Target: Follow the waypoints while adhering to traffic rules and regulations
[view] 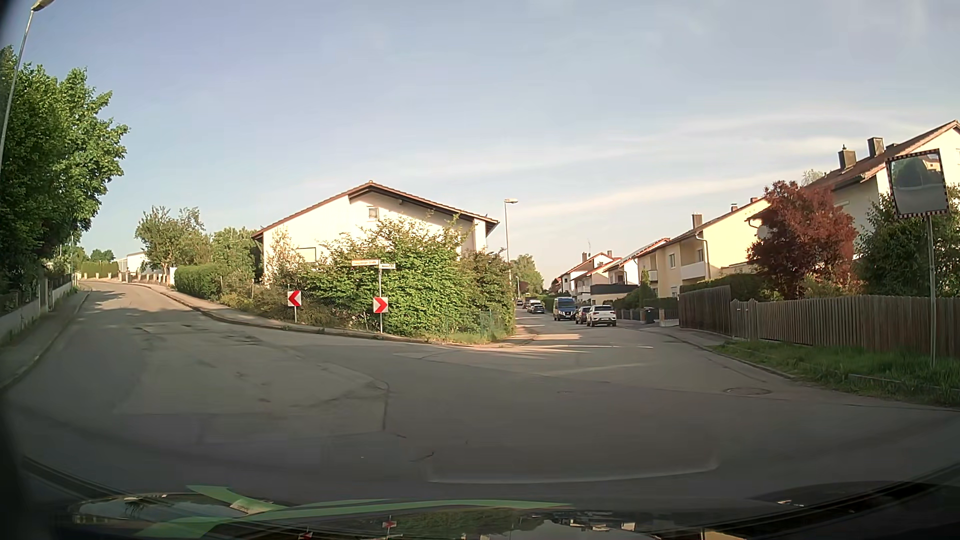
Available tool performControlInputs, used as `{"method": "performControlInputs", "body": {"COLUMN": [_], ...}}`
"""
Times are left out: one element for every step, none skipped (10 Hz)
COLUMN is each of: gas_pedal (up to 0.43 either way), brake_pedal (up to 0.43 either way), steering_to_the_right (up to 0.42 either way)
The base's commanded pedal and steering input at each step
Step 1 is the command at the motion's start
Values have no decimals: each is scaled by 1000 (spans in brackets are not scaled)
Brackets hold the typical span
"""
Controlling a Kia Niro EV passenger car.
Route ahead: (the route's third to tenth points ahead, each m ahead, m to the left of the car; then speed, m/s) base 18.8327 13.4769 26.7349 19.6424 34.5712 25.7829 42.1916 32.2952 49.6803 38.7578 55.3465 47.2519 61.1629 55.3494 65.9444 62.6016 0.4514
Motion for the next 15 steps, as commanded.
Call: {"method": "performControlInputs", "body": {"gas_pedal": [0, 0, 0, 0, 0, 0, 0, 0, 0, 0, 0, 0, 0, 0, 0], "brake_pedal": [134, 146, 152, 152, 152, 152, 152, 152, 152, 146, 134, 116, 110, 73, 0], "steering_to_the_right": [-213, -213, -213, -213, -213, -213, -213, -215, -215, -217, -217, -219, -221, -223, -226]}}
